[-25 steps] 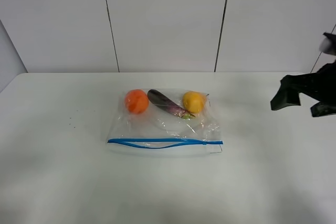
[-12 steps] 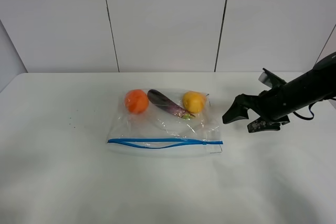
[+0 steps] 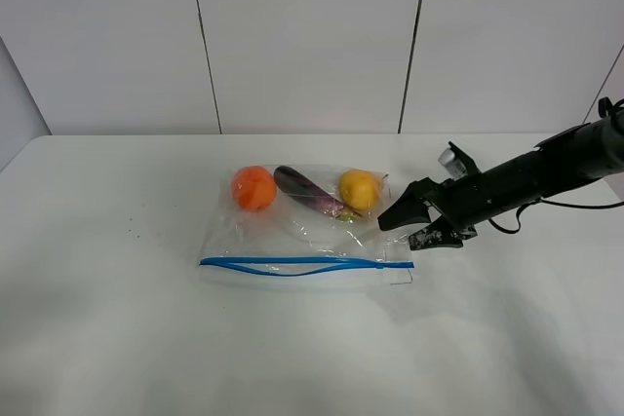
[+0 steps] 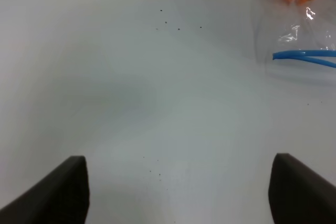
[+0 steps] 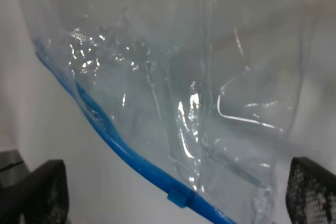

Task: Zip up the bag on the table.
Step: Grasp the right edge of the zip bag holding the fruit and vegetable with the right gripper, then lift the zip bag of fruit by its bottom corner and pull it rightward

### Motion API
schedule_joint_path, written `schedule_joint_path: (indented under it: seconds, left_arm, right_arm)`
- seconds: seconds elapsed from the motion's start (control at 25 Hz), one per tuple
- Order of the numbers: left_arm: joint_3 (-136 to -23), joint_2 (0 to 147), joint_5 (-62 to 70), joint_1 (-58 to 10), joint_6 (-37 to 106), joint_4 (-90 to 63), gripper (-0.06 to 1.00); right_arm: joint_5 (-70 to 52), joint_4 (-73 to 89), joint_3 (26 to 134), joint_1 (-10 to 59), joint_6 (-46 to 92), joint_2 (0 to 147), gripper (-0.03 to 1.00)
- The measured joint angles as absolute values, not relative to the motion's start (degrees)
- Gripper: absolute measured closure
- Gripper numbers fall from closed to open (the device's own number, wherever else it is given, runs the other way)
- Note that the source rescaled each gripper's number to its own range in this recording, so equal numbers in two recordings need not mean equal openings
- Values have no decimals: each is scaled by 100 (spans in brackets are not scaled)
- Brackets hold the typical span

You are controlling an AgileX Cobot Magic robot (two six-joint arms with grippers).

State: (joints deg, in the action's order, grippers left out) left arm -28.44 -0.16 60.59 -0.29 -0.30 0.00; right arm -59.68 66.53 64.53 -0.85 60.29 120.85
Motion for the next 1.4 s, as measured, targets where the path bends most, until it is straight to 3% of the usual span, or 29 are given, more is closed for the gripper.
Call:
schedule_joint_path:
  seconds: [0.6, 0.88, 1.0, 1.12, 1.16, 1.4]
  left_arm:
    - [-2844, -16, 6059, -29, -30, 0, -6]
    - [-2844, -16, 6059, -29, -30, 0, -6]
    - [-2844, -16, 6059, -29, -30, 0, -6]
    - [-2844, -16, 6059, -29, -30, 0, -6]
    - [-2844, -16, 6059, -29, -30, 0, -6]
    - [-2844, -16, 6059, -29, -30, 0, -6]
  right_arm:
    - [-6446, 7343, 6481, -85, 6676, 12798, 11]
    - [-6465, 7372, 6481, -85, 6656, 12810, 40]
    - [-6469, 7329, 6481, -85, 6592, 12810, 60]
    - [-6538, 7323, 6481, -85, 6500, 12810, 91]
    - [-6569, 7323, 6481, -85, 6427, 12810, 97]
    - [-6845, 7436, 6481, -85, 5738, 12810, 97]
